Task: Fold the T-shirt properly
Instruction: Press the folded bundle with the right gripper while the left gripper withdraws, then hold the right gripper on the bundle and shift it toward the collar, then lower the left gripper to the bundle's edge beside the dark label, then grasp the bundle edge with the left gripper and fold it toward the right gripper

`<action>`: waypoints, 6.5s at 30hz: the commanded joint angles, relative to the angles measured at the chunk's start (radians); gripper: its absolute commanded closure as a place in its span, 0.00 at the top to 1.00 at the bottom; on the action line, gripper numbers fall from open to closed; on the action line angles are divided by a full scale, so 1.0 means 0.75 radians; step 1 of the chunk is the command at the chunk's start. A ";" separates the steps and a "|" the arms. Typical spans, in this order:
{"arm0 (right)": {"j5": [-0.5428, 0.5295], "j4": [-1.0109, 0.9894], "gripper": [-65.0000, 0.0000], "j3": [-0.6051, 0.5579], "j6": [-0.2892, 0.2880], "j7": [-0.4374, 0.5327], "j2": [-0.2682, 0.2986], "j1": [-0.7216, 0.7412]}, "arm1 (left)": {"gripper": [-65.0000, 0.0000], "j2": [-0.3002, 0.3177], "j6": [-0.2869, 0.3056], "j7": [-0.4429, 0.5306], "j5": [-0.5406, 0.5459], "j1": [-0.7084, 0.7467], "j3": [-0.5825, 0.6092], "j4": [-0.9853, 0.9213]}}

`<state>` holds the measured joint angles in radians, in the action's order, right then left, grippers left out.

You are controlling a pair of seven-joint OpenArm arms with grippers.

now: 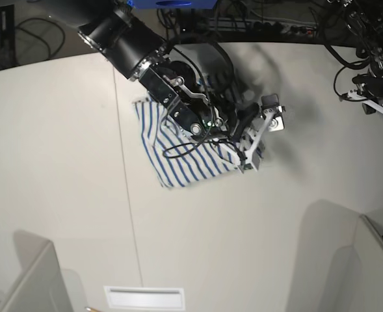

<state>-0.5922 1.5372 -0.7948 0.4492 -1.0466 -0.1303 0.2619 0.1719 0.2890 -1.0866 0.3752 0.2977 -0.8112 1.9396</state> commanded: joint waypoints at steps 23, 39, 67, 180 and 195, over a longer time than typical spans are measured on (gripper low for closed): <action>0.379 0.586 0.00 -0.126 0.332 -0.230 0.279 -0.189 | 0.00 0.058 0.004 0.028 0.010 -0.044 -0.118 -0.069; 0.887 0.627 0.72 -0.177 0.332 -0.222 0.216 -0.379 | 0.00 0.095 0.004 0.030 0.014 -0.042 -0.122 -0.138; 0.885 0.521 0.37 -0.075 0.332 -0.142 0.234 -0.418 | 0.00 0.093 0.004 0.030 0.018 -0.044 -0.122 -0.138; 0.512 0.617 0.00 0.173 0.332 0.322 0.559 -0.630 | 1.00 -0.187 0.166 0.030 0.702 -0.103 0.575 -0.482; 0.508 0.623 0.00 0.494 0.332 0.333 0.584 -0.718 | 0.51 -0.148 -0.116 0.022 0.702 -0.167 0.782 -0.541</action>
<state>-0.2245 1.9850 -0.4286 0.6968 -0.8131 0.3000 -0.2829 0.0544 0.2054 -1.0454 0.9199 0.1722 -0.2211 1.5269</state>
